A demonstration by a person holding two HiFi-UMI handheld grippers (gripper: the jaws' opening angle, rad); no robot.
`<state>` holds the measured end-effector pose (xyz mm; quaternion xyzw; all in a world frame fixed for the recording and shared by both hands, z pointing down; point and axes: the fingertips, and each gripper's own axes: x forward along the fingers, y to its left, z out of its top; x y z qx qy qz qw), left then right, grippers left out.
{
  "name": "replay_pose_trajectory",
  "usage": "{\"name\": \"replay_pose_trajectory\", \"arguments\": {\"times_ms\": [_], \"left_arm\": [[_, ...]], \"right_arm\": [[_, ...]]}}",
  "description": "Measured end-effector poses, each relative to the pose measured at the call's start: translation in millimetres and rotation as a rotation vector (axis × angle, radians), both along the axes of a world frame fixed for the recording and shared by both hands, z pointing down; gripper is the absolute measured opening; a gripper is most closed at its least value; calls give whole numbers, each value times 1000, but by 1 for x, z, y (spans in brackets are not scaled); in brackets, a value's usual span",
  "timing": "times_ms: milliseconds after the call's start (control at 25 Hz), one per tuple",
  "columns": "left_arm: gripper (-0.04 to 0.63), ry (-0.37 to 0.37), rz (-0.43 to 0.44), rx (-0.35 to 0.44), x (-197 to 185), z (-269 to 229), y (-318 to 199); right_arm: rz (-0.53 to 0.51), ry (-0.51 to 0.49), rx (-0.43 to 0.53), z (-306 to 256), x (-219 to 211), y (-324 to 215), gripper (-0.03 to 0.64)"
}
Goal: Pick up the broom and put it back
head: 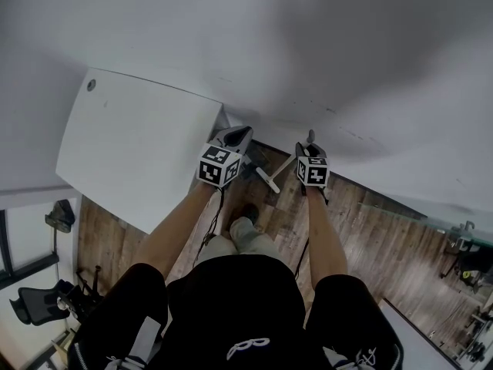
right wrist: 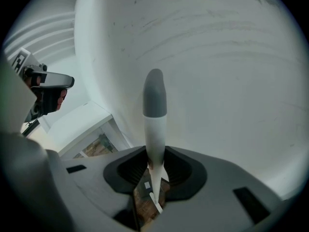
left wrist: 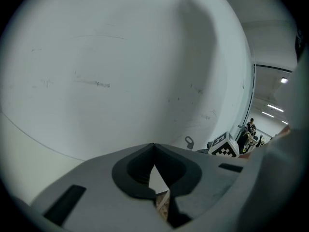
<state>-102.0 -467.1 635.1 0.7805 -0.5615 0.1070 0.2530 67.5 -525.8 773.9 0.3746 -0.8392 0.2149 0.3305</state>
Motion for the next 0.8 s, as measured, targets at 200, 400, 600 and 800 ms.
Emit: {"name": "replay_pose_trajectory", "arguments": {"times_ms": [200,400,600,800], "left_arm": [[17,1,-13,1,-4,-1,-1],[18,1,-13,2,-5,-2,1],[17,0,-12,5,-5,-3,6],[17,-4,-13,7,-9,-6,16]], "right_arm": [[6,15,-8,1,2,-5,115],[-11,28,-19,2,0,-7,116],[2,36,-14,0,6,-3,129],[17,48,-4,-3,15,7,132]]}}
